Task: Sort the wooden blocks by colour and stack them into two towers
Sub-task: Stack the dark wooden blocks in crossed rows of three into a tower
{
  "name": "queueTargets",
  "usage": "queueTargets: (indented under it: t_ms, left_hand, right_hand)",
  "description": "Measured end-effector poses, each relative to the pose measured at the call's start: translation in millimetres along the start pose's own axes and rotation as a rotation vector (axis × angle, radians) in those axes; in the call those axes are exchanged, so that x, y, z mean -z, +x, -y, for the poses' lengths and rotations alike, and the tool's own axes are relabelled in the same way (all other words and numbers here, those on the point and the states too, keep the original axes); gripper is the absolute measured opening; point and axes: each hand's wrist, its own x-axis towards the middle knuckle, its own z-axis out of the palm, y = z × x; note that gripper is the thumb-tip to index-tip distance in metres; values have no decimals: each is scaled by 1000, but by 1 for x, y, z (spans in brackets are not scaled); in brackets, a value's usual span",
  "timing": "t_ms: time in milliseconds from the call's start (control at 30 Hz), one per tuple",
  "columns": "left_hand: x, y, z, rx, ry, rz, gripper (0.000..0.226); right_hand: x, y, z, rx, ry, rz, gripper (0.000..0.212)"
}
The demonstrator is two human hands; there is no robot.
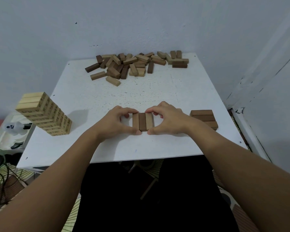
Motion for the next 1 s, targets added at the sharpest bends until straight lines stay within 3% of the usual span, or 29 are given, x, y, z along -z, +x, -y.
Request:
queueTargets:
  t_ms: [467,700,1000]
  left_hand:
    - [-5,2,4,-23,61,15,72]
    - [-3,0,1,-29,65,12,67]
    - [-6,1,-33,-177,123,-74,63]
  right_hand:
    - [-13,-6,0,-1,94,-83,67]
    - [-17,-9,7,16,14,-129,68]
    - [10,-22,7,64,-94,-240,76]
